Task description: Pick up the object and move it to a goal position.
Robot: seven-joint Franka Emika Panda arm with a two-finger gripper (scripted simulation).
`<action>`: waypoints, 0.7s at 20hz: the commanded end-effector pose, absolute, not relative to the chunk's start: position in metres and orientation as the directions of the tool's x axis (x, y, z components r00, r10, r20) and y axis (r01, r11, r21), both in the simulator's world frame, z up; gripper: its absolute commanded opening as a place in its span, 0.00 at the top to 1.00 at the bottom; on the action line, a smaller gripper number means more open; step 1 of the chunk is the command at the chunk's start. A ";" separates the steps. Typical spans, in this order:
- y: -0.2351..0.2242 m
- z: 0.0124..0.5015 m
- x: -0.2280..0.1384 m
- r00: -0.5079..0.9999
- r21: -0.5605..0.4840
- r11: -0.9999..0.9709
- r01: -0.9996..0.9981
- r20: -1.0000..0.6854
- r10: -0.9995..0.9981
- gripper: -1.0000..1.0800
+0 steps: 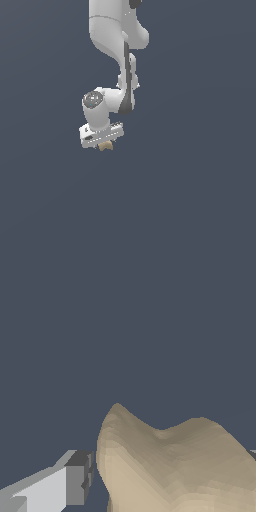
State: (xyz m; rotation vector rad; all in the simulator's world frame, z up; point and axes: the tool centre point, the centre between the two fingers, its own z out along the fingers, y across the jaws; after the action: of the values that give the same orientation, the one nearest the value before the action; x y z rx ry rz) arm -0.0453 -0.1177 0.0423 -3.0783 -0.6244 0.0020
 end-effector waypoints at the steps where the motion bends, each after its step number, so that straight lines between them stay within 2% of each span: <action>1: -0.118 0.041 -0.045 0.921 0.000 -0.921 0.390 0.000 0.390 1.00; 14: -0.118 0.044 -0.043 0.921 0.001 -0.921 0.390 0.001 0.390 1.00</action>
State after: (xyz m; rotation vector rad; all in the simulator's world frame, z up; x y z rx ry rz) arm -0.0440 -0.1182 0.0429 -3.0794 -0.6245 -0.0012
